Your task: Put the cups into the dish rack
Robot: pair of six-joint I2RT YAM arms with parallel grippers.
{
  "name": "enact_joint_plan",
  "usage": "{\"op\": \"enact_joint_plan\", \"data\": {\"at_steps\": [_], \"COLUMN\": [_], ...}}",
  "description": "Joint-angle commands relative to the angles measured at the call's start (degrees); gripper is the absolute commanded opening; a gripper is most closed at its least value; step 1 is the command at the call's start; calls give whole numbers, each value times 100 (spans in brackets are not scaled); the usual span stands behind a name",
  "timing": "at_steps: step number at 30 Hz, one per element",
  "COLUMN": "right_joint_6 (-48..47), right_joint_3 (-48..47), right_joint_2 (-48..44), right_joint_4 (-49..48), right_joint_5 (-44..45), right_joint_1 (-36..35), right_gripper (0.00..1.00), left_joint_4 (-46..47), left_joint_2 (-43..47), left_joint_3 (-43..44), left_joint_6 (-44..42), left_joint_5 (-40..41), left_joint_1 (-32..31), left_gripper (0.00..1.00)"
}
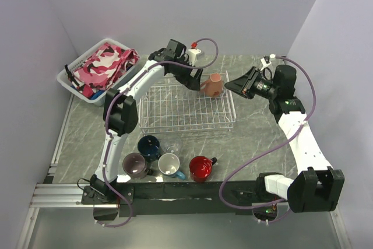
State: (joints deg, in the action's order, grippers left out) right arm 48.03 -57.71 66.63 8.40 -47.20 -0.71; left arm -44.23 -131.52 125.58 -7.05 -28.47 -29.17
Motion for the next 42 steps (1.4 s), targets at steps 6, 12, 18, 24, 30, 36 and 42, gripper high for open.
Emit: {"op": "enact_joint_plan", "data": {"at_steps": [6, 12, 18, 24, 30, 36, 42], "right_joint_6": [-162, -1493, -3271, -3239, -3230, -3072, -2879], "right_joint_3": [59, -861, -2347, -3366, -4072, -4003, -3501], "right_joint_2": [-177, 104, 1034, 1825, 2486, 2706, 2671], "right_joint_4": [-146, 1292, 4167, 4994, 5532, 5444, 5136], "right_joint_5": [-35, 605, 2577, 3050, 3059, 3243, 3401], "right_joint_1": [45, -77, -1350, -2591, -3312, -4084, -4824], "right_gripper": [25, 27, 34, 40, 39, 40, 45], "left_joint_4": [310, 81, 450, 450, 363, 222, -24], "left_joint_2": [145, 372, 1839, 2999, 3976, 5056, 5891], "left_joint_3": [282, 1301, 146, -1471, -2467, -3240, -3680], "left_joint_6": [230, 256, 476, 591, 591, 599, 881], "left_joint_5": [-186, -18, -684, -1091, -1056, -932, -722], "left_joint_1": [139, 666, 1509, 2335, 2837, 2899, 2899], "left_gripper": [96, 96, 96, 96, 96, 97, 96]}}
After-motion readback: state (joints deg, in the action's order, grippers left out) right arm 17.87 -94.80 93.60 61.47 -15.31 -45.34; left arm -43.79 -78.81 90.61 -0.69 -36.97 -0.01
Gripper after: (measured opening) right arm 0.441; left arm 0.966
